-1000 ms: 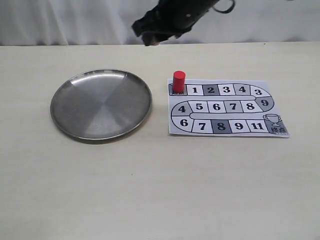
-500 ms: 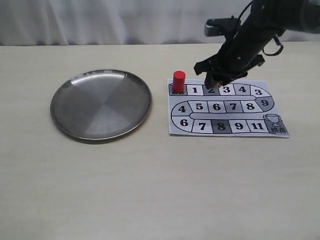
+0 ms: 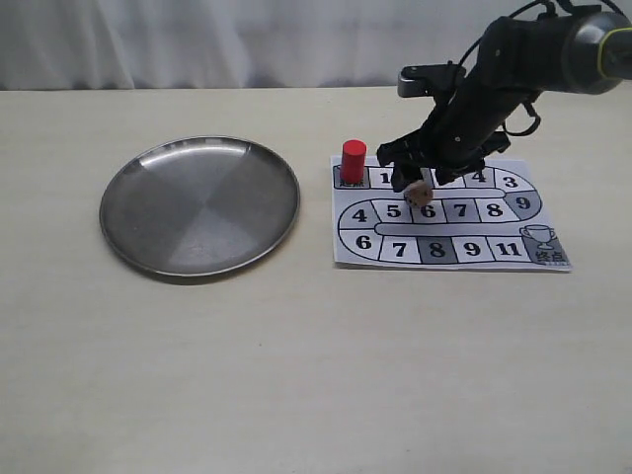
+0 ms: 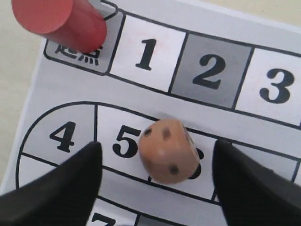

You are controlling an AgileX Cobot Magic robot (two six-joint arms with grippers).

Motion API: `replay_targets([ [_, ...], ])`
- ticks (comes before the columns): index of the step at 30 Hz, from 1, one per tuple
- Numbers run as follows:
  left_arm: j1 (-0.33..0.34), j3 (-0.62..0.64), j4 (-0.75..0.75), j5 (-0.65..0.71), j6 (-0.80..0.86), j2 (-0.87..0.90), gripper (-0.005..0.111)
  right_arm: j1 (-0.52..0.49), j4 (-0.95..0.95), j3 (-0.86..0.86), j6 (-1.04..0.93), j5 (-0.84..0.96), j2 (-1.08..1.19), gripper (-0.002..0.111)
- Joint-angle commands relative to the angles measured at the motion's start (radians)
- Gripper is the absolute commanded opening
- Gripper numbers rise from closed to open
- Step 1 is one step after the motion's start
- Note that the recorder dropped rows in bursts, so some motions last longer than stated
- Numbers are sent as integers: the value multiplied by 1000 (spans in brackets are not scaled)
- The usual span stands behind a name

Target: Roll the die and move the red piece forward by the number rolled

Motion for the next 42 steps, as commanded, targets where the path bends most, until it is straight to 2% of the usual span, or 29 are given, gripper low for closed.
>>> replay_targets([
  [1,-2,2,0,-9,-1,-1,0,-4,-40,3,4,-16,-5,80],
  [6,-2,2,0,-9,-1,-1,0,-4,-57,3,4,-10,-22,82],
  [10,-2,2,0,-9,-1,-1,0,-4,-74,3,4,3,-56,75],
  [12,-2,2,0,-9,-1,-1,0,-4,-82,3,4,13,-81,66],
  [22,-2,2,0,-9,-1,-1,0,-52,-98,3,4,81,-258,4],
  [29,-2,2,0,-9,-1,-1,0,-157,-97,36,8,175,-302,5],
  [33,-2,2,0,-9,-1,-1,0,-159,-97,200,8,6,-302,5],
  [38,-2,2,0,-9,-1,-1,0,-153,-93,416,5,-317,-302,5],
  [42,-2,2,0,-9,-1,-1,0,-153,-93,459,-4,-368,-296,5],
])
